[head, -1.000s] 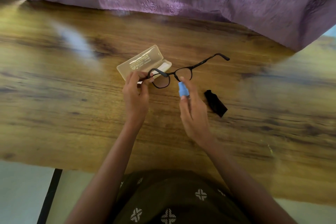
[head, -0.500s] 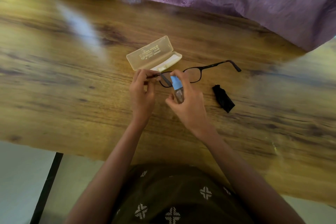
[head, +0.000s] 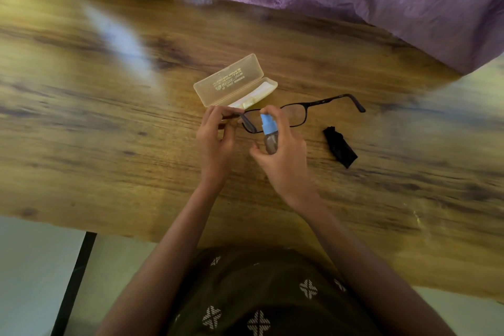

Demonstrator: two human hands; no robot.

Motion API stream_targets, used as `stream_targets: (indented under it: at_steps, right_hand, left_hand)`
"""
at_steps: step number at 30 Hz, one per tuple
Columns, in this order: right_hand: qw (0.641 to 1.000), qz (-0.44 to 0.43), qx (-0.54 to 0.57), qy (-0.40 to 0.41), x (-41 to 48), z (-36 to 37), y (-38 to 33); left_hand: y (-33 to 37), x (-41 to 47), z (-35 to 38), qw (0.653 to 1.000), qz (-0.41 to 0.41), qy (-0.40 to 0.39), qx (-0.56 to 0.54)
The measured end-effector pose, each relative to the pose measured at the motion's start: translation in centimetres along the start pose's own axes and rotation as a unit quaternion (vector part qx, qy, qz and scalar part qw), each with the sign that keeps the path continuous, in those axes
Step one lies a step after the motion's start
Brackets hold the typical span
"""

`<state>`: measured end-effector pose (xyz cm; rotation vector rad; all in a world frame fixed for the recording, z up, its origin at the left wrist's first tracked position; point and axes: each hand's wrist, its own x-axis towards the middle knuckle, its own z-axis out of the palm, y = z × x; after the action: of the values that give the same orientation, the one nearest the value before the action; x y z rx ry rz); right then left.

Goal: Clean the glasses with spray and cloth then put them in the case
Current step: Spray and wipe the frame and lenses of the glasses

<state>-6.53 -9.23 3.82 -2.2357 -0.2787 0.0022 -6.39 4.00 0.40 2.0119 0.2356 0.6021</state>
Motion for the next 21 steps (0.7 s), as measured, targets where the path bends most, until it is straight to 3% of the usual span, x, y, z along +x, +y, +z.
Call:
stream_targets:
  at_steps: [3,10,16,21]
  right_hand:
    - [1.000,0.011,-0.006,0.024,-0.06,-0.05,-0.07]
    - [0.999,0.024,-0.026,-0.003,-0.01,-0.25,0.00]
    - [0.998,0.048,0.013,0.035,-0.18,-0.49,0.08]
    - [0.998,0.049,-0.027,0.013,0.53,-0.73,0.47]
  left_hand:
    - [0.06,0.11,-0.05,1.000,0.000,-0.008,0.000]
    - [-0.11,0.14,0.25,0.999,-0.011,-0.029,-0.006]
    - [0.29,0.31,0.27,0.999,-0.022,-0.049,-0.008]
    - [0.66,0.54,0.79,0.998,-0.024,-0.056,-0.002]
